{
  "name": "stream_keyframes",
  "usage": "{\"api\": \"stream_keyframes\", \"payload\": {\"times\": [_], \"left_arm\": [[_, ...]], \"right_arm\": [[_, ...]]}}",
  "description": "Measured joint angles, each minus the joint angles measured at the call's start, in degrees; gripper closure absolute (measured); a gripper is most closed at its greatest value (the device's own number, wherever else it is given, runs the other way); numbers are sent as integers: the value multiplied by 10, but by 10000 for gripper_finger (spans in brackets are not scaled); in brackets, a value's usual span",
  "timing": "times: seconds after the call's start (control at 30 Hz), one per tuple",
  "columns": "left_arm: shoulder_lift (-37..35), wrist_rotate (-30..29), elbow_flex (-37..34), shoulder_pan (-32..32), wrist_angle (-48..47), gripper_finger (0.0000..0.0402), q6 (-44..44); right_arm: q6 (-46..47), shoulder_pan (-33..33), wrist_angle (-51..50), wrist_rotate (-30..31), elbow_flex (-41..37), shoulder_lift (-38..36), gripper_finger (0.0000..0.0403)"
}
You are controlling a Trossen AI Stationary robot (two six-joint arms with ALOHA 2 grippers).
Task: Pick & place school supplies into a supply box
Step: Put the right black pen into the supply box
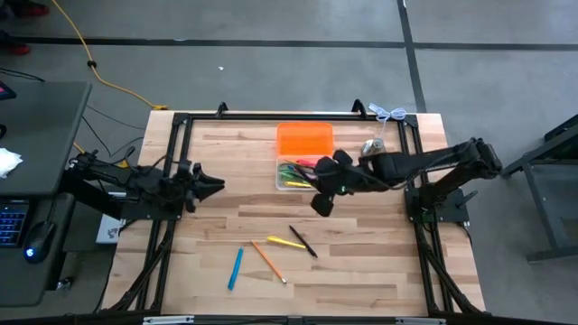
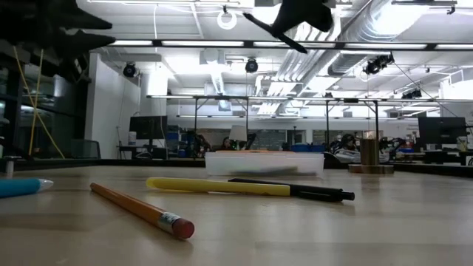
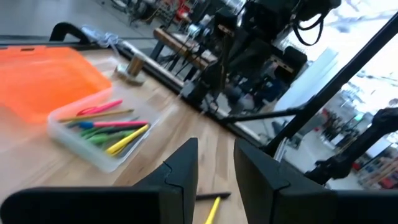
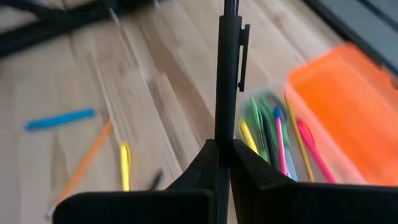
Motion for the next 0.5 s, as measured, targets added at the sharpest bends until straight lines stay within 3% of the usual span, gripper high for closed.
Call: {"api": "stream_keyframes", "payload": {"times": [0.27, 0.5], "left_arm": [[0, 1, 0, 0, 60, 268, 0], [7, 6, 0, 0, 112, 268, 0]], "right_arm": [[-62, -22, 103, -17, 17, 0, 400], [-88, -35, 203, -67, 18, 0, 398]]}}
